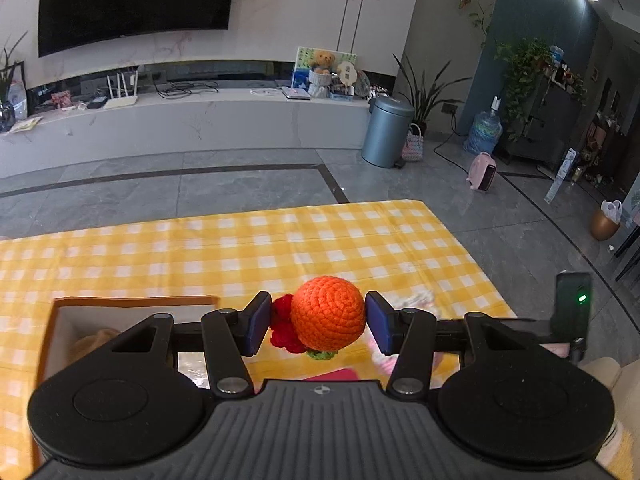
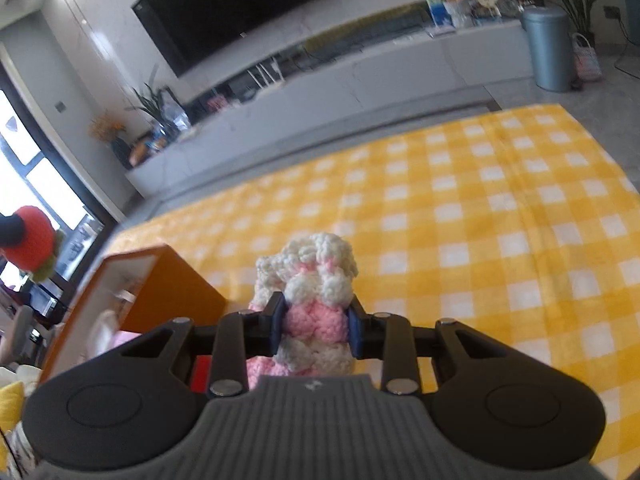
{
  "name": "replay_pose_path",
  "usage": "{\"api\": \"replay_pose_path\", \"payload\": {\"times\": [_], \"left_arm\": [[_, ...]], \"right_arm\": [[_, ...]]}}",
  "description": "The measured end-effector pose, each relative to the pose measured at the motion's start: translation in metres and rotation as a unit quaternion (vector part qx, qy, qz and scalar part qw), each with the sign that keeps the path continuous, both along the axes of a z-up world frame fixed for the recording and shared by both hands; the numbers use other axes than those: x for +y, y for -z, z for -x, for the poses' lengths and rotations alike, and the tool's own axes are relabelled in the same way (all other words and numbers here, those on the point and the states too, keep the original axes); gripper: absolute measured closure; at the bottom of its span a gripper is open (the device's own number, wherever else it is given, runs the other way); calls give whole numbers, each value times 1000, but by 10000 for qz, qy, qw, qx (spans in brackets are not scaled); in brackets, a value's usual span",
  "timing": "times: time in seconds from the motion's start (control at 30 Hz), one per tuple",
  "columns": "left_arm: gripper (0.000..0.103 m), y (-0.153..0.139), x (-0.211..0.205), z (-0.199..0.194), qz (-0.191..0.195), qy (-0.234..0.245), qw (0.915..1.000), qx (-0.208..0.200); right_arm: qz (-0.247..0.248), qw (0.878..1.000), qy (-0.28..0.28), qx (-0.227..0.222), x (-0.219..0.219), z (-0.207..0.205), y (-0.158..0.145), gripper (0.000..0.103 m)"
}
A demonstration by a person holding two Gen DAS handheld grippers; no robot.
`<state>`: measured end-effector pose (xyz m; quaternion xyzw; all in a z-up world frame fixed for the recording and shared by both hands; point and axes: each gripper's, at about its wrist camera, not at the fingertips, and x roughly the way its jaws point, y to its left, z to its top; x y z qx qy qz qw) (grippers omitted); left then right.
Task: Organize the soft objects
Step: 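Carry the knitted pouch with the right tool and orange ball with the left tool to the box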
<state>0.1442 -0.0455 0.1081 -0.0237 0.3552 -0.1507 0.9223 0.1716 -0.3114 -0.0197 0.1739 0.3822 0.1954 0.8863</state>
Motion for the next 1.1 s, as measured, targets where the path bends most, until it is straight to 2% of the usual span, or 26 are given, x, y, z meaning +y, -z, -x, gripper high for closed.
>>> {"api": "replay_pose_path", "payload": {"times": [0.13,0.27,0.4,0.47,0.63,0.77,0.9,0.97,1.1], "left_arm": [[44,-1,30,14,113,-144,9997,-132],[44,1,64,27,729,-253,9969,-127],[44,6,88,39,672,-420,9957,-486],[44,13,103,42,751,-504,9941,-607],[44,42,136,44,1284,-977,9851,-592],[44,59,153,51,1213,-1318,9814,-688],[44,66,168,58,1151,-1258,9831,-671],[44,69,175,66,1116,-1163,9844,-703],[44,77,190,71,1409,-1131,9818,-592]], "right_arm": [[-62,9994,-174,-276,19,18,-20,72],[-83,9979,-420,-494,45,34,-33,72],[-17,9959,-578,-700,67,50,-47,72],[-24,9944,-722,-767,80,56,-53,72],[-88,9898,-1112,-887,115,69,-66,72],[100,9877,-1270,-905,147,69,-72,72],[641,9837,-1411,-909,188,57,-65,72],[858,9852,-1245,-809,208,41,-57,72],[1423,9806,-1141,-713,248,9,-37,72]]}}
